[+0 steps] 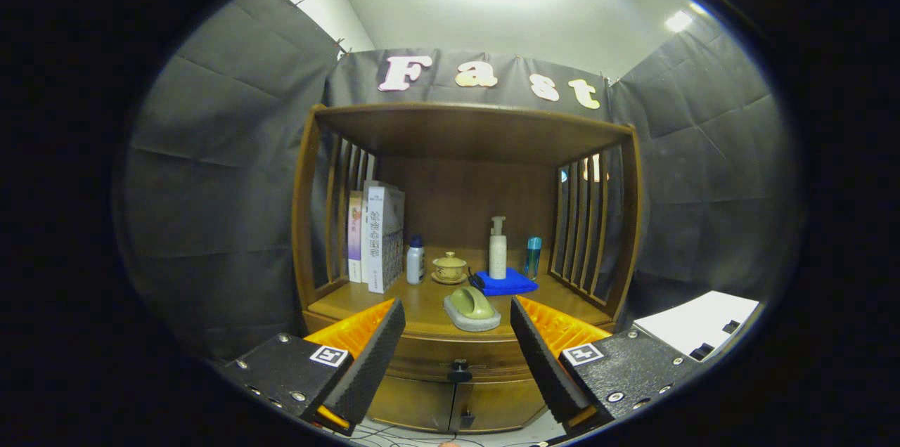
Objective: Pull open the drawer, take out the items inside it, and place them on the countertop above the cabinet.
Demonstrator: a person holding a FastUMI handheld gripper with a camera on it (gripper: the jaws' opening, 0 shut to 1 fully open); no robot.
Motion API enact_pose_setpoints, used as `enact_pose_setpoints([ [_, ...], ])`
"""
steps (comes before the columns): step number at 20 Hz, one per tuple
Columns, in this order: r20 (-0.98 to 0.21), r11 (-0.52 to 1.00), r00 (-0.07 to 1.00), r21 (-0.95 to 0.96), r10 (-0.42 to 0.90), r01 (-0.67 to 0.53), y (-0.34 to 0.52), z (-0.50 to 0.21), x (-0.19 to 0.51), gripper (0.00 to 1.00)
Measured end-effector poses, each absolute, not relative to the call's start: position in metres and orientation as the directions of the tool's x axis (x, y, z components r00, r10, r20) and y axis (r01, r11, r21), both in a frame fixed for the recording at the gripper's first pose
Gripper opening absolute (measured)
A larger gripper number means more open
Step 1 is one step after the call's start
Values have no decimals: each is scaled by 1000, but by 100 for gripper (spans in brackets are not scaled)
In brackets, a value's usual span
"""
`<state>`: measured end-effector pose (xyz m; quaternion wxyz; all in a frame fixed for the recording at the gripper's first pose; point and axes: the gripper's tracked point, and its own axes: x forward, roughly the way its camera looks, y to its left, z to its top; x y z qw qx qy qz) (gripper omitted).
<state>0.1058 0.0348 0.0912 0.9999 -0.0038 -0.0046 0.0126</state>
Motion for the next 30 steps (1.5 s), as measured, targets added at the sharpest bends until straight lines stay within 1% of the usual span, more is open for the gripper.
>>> enact_pose_setpoints([
  [6,44,1000,999,-14,13,-13,26,134,83,95],
  [10,25,1000,1000,13,-5,5,12,145,74,95],
  [12,42,1000,999,15,-13,12,8,154,69,95],
  [17,43,1000,999,15,-28,27,1,155,65,95],
  [30,39,1000,999,24,-18,17,4,155,64,95],
])
